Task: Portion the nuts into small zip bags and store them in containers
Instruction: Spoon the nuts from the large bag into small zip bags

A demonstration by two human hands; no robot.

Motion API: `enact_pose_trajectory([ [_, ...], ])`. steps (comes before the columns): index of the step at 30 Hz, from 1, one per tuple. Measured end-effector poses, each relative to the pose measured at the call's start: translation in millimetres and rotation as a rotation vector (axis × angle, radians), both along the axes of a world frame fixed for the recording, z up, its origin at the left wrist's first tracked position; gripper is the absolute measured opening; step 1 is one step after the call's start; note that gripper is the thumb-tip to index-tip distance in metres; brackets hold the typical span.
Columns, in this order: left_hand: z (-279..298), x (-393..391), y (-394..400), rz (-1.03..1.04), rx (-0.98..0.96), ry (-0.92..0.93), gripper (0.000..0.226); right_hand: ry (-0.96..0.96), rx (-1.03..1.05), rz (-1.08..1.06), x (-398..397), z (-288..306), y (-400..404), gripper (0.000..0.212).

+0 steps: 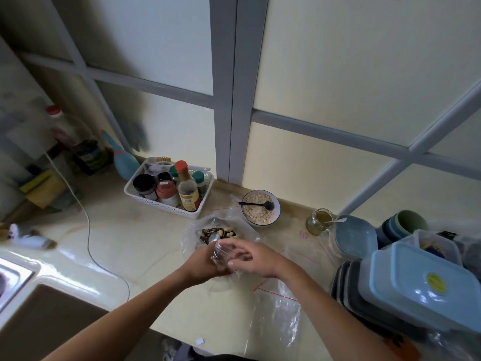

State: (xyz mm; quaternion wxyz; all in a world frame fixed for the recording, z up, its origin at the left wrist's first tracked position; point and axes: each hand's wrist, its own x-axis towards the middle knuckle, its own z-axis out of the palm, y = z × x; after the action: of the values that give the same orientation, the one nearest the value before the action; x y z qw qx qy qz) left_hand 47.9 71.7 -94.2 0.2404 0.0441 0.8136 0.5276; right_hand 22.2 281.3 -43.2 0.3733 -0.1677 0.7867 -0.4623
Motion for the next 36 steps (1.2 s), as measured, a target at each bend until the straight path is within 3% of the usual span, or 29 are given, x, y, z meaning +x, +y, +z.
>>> enact_pose_trajectory([
  [2,-4,0,2,-0.024,0.007,-0.05,0.053,0.057,0.013,0.005,-1,-6,0,0.051],
  [5,-10,-4,5,-0.037,-0.066,-0.039,0.045,0.122,-0.005,-0.122,-4,-17,-1,0.029],
  [8,-5,-11,9,-0.066,-0.295,0.206,0.041,0.173,-0.053,-0.49,-8,-26,-2,0.023],
  [10,-4,-17,11,-0.131,-0.434,0.324,0.055,0.16,0.049,-0.753,-13,-38,0,0.028],
  [11,-7,-20,12,-0.17,-0.481,0.348,0.059,0.123,0.135,-0.783,-15,-41,1,0.029],
  [14,-4,-28,17,-0.285,-0.611,0.321,0.056,-0.004,0.307,-0.505,-20,-53,3,0.03],
  [17,1,-35,20,-0.38,-0.733,0.215,0.047,0.035,0.412,-0.217,-19,-68,-3,0.028],
  [23,-4,-35,13,-0.36,-0.696,0.083,0.028,0.372,0.711,-0.108,-6,-94,-5,0.048],
  [30,-8,-37,-3,-0.188,-0.674,0.04,0.037,0.492,0.843,0.106,6,-109,9,0.05],
  [36,-10,-29,-3,-0.17,-0.553,0.182,0.041,0.462,0.851,0.144,11,-110,16,0.057],
])
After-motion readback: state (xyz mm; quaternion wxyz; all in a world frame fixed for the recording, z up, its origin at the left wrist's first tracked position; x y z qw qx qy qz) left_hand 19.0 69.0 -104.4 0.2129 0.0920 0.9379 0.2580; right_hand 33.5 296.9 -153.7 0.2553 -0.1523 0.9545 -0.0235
